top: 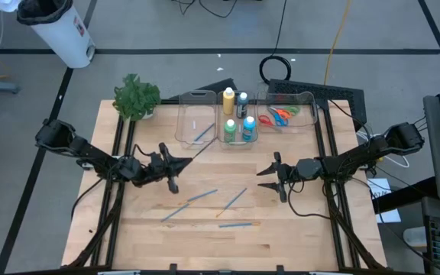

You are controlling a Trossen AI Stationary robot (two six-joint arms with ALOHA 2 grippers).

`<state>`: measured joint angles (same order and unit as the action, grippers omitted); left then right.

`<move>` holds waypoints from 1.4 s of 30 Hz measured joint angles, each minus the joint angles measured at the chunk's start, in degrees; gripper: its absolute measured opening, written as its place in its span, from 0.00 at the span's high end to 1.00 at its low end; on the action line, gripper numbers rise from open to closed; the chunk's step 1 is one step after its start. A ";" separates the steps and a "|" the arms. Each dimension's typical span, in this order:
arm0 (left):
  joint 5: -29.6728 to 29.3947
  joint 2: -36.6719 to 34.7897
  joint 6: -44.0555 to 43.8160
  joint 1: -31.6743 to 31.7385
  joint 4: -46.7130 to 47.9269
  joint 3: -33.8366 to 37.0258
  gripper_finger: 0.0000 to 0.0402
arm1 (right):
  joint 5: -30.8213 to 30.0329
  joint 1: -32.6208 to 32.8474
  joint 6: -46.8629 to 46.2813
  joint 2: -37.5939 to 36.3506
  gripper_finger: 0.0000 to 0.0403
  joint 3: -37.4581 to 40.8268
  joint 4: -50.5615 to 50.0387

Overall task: Pick & Place Paint Supplies
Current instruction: Put the blue paint brush into the left transparent bin

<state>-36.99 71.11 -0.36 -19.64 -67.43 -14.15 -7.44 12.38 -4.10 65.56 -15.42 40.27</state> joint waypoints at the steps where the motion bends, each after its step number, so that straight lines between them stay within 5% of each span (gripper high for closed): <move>1: -0.87 0.00 0.06 0.00 0.06 0.00 0.99 | 0.00 0.00 0.02 0.00 0.58 0.00 -0.01; 17: -20.24 0.00 -6.46 2.87 6.14 0.00 0.99 | -0.05 -0.01 0.07 0.00 0.58 0.00 0.19; 24: -17.85 0.00 -12.53 10.46 11.21 -2.53 1.00 | -0.41 -0.04 0.22 0.00 0.58 0.00 0.25; 30: -10.44 0.00 -22.61 16.83 36.99 -11.74 1.00 | -2.05 -0.02 0.26 0.00 0.58 0.00 0.24; 35: -9.95 0.00 -31.66 20.61 57.54 -19.48 1.00 | -1.73 -0.02 0.25 0.00 0.58 0.00 0.24; 42: -7.41 0.00 -37.80 22.40 65.47 -21.59 1.00 | -1.73 -0.02 0.26 0.00 0.58 0.00 0.24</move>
<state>-44.40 71.11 -38.16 2.76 -1.97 -35.75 -9.17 12.36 -3.84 65.56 -15.42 40.51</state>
